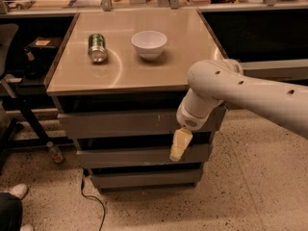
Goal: Open top drawer
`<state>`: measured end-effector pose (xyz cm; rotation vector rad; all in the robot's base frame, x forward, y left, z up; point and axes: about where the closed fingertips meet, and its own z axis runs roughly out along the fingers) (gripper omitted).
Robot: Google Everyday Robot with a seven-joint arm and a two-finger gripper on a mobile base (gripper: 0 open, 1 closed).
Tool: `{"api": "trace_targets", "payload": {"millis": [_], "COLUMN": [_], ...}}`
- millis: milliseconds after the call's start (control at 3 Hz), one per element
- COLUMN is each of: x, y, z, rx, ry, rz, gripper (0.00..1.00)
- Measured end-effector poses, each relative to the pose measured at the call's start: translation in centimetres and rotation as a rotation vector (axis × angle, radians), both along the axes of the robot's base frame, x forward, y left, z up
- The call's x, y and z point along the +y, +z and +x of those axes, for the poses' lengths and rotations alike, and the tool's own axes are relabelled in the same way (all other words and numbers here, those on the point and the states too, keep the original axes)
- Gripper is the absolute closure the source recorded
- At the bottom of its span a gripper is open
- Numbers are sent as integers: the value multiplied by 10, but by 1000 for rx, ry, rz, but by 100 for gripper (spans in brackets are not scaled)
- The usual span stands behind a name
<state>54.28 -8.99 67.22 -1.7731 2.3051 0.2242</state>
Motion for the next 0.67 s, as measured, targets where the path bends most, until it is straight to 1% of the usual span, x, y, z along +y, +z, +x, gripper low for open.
{"api": "trace_targets", "payload": {"millis": [333,667], "x": [-6,-8], "y": [23,25], "z": [8,9], "rx": [-40,-39], "ry": [8,16], "rz": [5,5], "gripper": [0,0]}}
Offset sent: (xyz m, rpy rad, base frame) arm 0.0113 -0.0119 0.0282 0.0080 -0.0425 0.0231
